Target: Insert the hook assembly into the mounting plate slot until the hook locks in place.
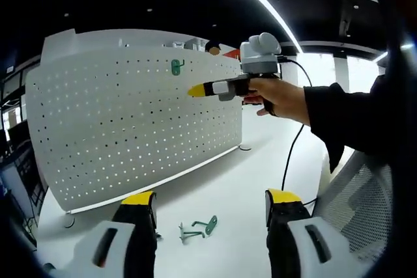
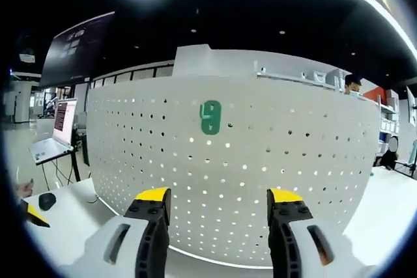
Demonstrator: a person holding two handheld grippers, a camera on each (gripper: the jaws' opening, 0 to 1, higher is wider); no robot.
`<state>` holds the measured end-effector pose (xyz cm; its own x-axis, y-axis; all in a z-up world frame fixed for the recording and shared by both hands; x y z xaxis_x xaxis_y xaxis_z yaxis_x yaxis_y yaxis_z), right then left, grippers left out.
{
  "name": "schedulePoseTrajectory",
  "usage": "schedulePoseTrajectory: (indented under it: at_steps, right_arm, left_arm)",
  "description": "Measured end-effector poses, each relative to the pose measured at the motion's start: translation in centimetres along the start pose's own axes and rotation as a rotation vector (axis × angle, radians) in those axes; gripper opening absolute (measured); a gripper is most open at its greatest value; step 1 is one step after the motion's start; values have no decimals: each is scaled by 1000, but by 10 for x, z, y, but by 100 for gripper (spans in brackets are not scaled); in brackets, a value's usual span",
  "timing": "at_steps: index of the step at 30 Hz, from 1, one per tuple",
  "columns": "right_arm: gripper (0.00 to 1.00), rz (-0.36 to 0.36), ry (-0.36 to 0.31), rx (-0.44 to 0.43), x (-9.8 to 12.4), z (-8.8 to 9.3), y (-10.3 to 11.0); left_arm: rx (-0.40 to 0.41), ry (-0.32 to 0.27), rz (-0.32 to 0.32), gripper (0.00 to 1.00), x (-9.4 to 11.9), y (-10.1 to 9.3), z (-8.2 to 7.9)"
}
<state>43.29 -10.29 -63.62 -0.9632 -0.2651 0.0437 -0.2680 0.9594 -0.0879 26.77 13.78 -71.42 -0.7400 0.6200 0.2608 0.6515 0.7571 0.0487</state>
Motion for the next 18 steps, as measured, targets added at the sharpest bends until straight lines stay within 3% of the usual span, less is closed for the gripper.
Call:
schedulePoseTrajectory:
  at_steps: [18]
  right_arm:
    - [63, -52, -2, 53, 33, -6, 5]
  left_arm:
    - [0, -55, -44, 70, 8, 7, -8]
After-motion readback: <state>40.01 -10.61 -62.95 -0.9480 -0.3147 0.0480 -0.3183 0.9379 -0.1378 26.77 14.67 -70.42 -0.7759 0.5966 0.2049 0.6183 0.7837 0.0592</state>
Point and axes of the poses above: the point that each gripper's makers call its tool centre point, and the gripper's own axes: x roughly backward along the fingers, y roughly to its left, z roughly out of its underside, the point moved 10 cm from there along x, roughly backward along the fingers, and after that the axes turned 1 degree about -x, right-handed, at the moved point
